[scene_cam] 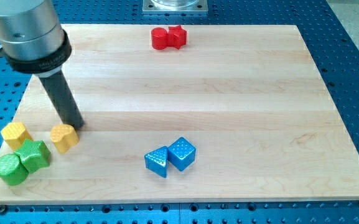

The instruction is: Move the cube below the red circle

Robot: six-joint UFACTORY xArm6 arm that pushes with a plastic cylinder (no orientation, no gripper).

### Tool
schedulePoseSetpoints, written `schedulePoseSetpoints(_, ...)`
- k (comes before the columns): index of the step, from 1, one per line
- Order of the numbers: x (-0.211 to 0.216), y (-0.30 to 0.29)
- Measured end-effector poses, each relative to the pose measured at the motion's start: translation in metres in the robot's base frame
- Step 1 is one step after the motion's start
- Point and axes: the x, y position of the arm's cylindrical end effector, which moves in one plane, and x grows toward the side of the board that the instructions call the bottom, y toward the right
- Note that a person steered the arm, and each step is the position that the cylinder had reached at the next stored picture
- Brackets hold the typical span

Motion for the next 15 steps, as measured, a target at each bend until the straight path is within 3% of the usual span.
schedulePoseSetpoints(1, 0.001, 0.048)
schedulePoseSetpoints(3, 0.055, -0.001)
schedulePoseSetpoints(4, 0.049, 0.030)
schedulePoseSetpoints(5, 0.019, 0.131)
schedulePoseSetpoints(6, -0.008, 0.274)
schedulePoseSetpoints(7, 0.080, 0.332)
schedulePoseSetpoints(8, 0.142, 0.293)
schedulePoseSetpoints(9, 0.094, 0.246)
schedulePoseSetpoints(11, 0.124, 0.197)
schedulePoseSetpoints(12, 0.064, 0.155)
schedulePoseSetpoints(13, 0.033, 0.140)
schedulePoseSetpoints(14, 0.065, 0.142)
schedulePoseSetpoints(15, 0.061, 0.151)
